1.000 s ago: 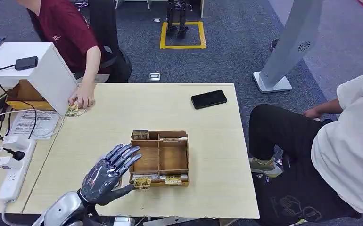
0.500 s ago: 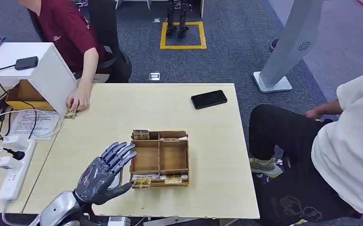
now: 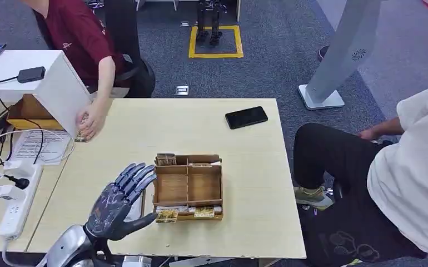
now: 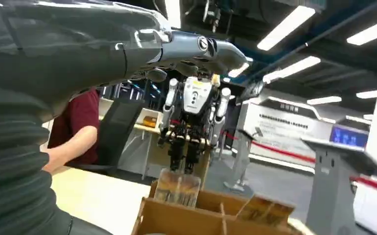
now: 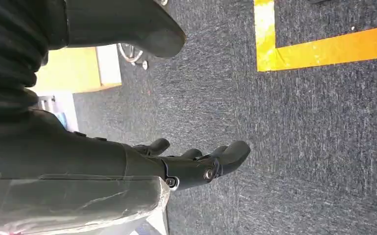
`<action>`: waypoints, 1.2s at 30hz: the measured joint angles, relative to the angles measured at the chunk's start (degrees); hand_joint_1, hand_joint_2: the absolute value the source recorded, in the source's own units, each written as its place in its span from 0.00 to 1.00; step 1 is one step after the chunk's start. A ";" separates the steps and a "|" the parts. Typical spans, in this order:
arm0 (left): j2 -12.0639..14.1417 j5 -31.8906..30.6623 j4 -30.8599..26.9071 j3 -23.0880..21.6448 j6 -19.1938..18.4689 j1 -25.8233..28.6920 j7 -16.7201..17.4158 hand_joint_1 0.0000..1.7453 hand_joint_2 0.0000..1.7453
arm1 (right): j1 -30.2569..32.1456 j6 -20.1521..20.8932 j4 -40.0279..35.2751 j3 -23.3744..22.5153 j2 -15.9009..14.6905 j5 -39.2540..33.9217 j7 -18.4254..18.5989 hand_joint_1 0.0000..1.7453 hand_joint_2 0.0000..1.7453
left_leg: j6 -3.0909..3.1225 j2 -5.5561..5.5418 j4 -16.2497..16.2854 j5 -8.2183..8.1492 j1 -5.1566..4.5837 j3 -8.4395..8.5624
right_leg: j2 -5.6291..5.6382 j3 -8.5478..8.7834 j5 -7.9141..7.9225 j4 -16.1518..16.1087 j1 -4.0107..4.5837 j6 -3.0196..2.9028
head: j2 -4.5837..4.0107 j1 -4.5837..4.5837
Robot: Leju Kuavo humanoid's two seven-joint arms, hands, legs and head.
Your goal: Pass the card to the sensor for recognition and then transmit it.
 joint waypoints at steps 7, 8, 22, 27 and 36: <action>-1.16 2.82 -1.64 2.49 -0.53 0.65 -1.25 0.00 1.00 | 0.01 -0.04 0.00 0.00 0.02 -0.02 0.00 0.00 1.00 | 0.00 0.00 0.00 0.00 0.00 0.00 | 0.01 0.00 0.00 0.00 0.00 0.00 | 0.00 0.00; -1.22 3.73 -1.86 2.82 -1.18 0.77 -1.94 0.00 1.00 | 0.02 -0.05 0.00 0.00 0.02 0.00 0.00 0.00 1.00 | 0.00 0.00 0.00 0.00 0.00 0.00 | 0.00 0.00 0.00 0.00 0.00 0.00 | 0.00 -0.02; 1.20 9.38 -7.25 8.48 -7.45 10.51 -8.83 0.00 1.00 | 0.06 -0.68 0.00 -0.09 0.15 -0.68 0.18 0.00 1.00 | 0.00 0.00 -0.02 -0.01 0.00 -0.03 | -0.01 -0.01 -0.03 0.01 0.00 -0.02 | 0.00 0.00; 1.22 7.47 -7.36 8.48 -7.45 11.29 -8.57 0.00 1.00 | 0.05 -0.72 0.00 -0.11 0.15 -0.77 -0.02 0.00 1.00 | 0.00 0.01 -0.02 0.00 0.00 0.00 | -0.01 0.00 -0.02 0.01 0.00 -0.02 | 0.00 0.00; 0.88 -3.12 -6.43 7.39 -3.24 10.71 -4.94 0.00 1.00 | -0.07 -0.72 0.00 -0.11 0.15 -0.74 0.33 0.00 1.00 | 0.00 0.00 -0.02 0.00 0.00 0.00 | -0.01 -0.01 -0.02 0.01 0.00 -0.02 | 0.00 0.00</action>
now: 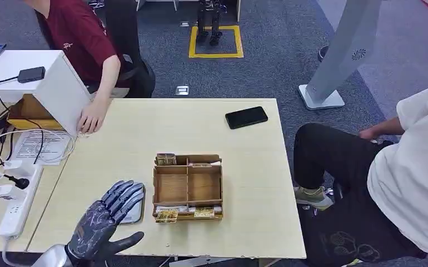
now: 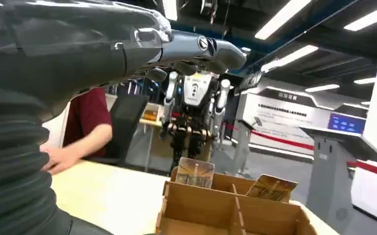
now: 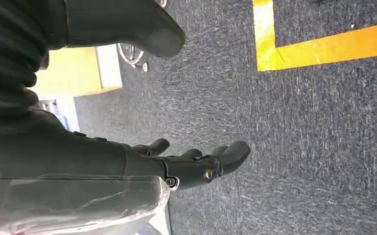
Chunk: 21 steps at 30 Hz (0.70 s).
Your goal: Pass the card to the sensor for recognition and then transmit it.
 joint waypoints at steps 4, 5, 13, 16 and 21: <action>-0.35 -1.27 0.57 -1.10 0.46 -0.21 0.40 0.00 1.00 | -0.06 0.00 0.00 0.00 0.00 0.00 0.00 0.00 1.00 | 0.00 0.00 0.00 0.00 0.00 0.00 | 0.01 -0.01 0.00 0.00 0.00 0.00 | 0.00 0.02; -0.35 -1.36 0.66 -1.27 0.48 -0.23 0.42 0.00 1.00 | -0.06 0.00 0.00 0.00 0.00 0.00 0.00 0.00 1.00 | 0.00 0.00 0.00 0.00 0.00 0.00 | 0.01 -0.01 0.00 0.00 0.00 0.00 | 0.00 0.00; -1.05 -4.90 3.92 -5.64 3.33 -2.77 4.33 0.00 1.00 | -0.11 0.07 0.00 0.00 0.07 0.17 -0.15 0.00 1.00 | 0.00 0.01 0.00 0.00 0.00 0.01 | 0.00 0.00 0.00 0.00 0.00 0.00 | 0.00 0.00; -1.07 -4.62 4.64 -6.65 3.61 -3.00 4.90 0.00 1.00 | -0.09 0.07 0.00 0.00 0.07 0.17 0.18 0.00 1.00 | 0.00 0.01 0.00 0.00 0.00 0.02 | 0.01 -0.01 0.00 0.00 0.00 0.00 | 0.00 0.00; -1.01 -3.72 5.33 -7.43 3.65 -3.15 5.16 0.00 1.00 | -0.09 0.09 0.00 0.00 0.07 0.17 0.50 0.00 1.00 | 0.00 0.00 0.00 0.00 0.00 0.00 | 0.01 -0.02 0.00 0.00 0.00 0.00 | 0.00 0.00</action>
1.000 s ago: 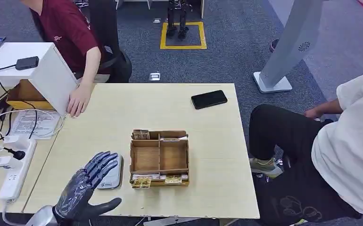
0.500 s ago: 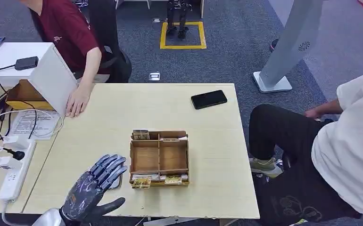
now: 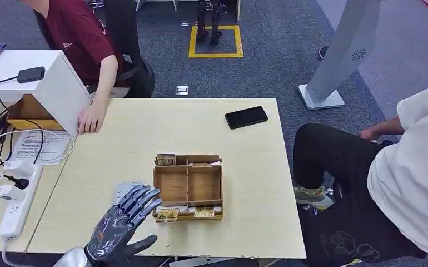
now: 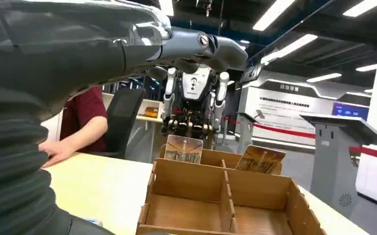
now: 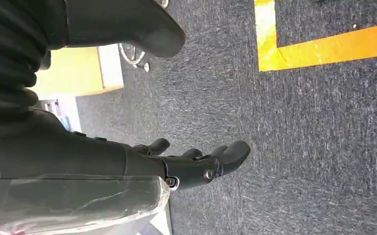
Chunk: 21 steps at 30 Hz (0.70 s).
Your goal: Pass the card to the sensor for recognition and then transmit it.
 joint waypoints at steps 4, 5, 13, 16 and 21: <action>0.17 -0.13 0.22 -0.22 -0.02 -0.03 0.07 0.00 1.00 | -0.01 0.00 0.00 0.00 0.00 0.02 -0.09 0.00 1.00 | 0.00 0.00 0.00 0.00 0.00 0.00 | 0.00 0.00 0.00 0.00 0.00 0.00 | 0.00 0.00; 0.15 -0.56 0.39 -0.28 0.00 -0.08 0.28 0.00 1.00 | -0.01 0.00 0.00 0.00 0.00 0.04 -0.17 0.00 1.00 | 0.00 0.00 0.00 0.00 0.00 0.00 | 0.00 0.00 0.00 0.00 0.00 0.00 | 0.00 0.00; 0.11 -2.34 1.62 -0.92 0.81 -0.27 1.27 0.00 1.00 | -0.01 0.00 0.00 0.00 0.00 0.20 -0.61 0.00 1.00 | 0.00 0.00 0.00 0.00 0.00 0.01 | 0.00 0.00 0.00 0.00 0.00 0.00 | 0.00 0.00; -0.20 -4.20 2.95 -1.53 1.57 -0.48 3.13 0.00 1.00 | -0.02 0.00 0.00 0.00 0.00 0.35 -0.50 0.00 1.00 | 0.00 0.00 0.00 0.00 0.00 0.00 | 0.00 0.00 0.00 0.00 0.00 0.00 | 0.00 0.00; -0.31 -4.57 4.40 -1.57 2.08 -0.62 3.74 0.00 1.00 | -0.02 0.00 0.00 0.00 0.00 0.37 -0.42 0.00 1.00 | 0.00 0.00 0.00 0.00 0.00 0.00 | 0.00 0.00 0.00 0.00 0.00 0.00 | 0.00 0.00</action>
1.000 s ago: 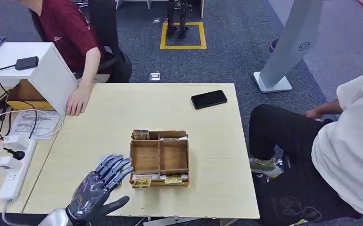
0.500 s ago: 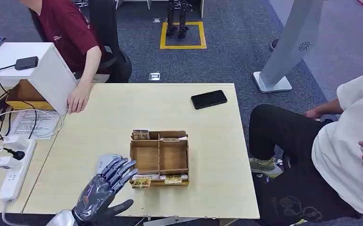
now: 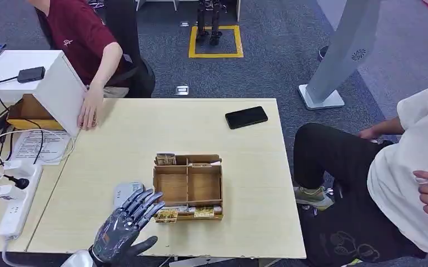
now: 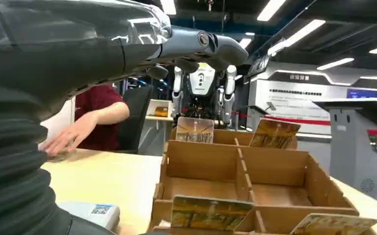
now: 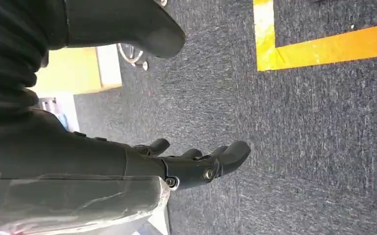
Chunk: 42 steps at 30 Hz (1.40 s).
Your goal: Pass the card to the sensor for recognition and then transmit it.
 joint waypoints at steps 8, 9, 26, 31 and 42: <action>-0.13 -1.45 1.73 0.00 0.98 -0.13 1.38 0.00 1.00 | 0.01 0.00 0.00 0.00 0.00 0.15 0.07 0.00 1.00 | 0.00 0.00 0.00 0.00 0.00 0.00 | 0.00 0.00 0.00 0.00 0.00 0.00 | 0.00 0.00; -0.26 -2.21 1.97 0.00 1.16 -0.20 1.79 0.00 1.00 | 0.01 0.00 0.00 0.00 0.00 0.17 0.04 0.00 1.00 | 0.00 0.00 0.00 0.00 0.00 0.00 | 0.00 0.01 0.00 0.00 0.00 0.00 | 0.00 0.00; -3.91 -1.95 4.83 -0.52 2.56 -2.82 1.49 0.00 1.00 | -0.01 0.00 0.00 0.00 0.00 0.72 -0.22 0.00 1.00 | 0.00 0.00 0.01 0.00 -0.01 0.01 | 0.00 0.01 0.00 0.00 -0.01 0.00 | 0.00 0.00; -4.89 -1.31 5.64 -1.35 2.40 -3.54 1.42 0.00 1.00 | -0.03 0.09 0.00 0.00 0.00 0.87 -0.42 0.00 1.00 | 0.00 0.00 0.01 0.00 -0.01 0.01 | 0.00 0.01 0.00 0.00 0.00 0.00 | 0.00 0.00; -7.08 0.02 8.13 -2.23 2.40 -4.29 1.07 0.00 1.00 | -0.02 0.00 0.00 0.02 0.00 1.22 -0.48 0.00 1.00 | 0.00 0.00 0.01 0.00 0.00 0.00 | 0.00 0.00 0.00 0.00 0.00 0.00 | 0.00 0.02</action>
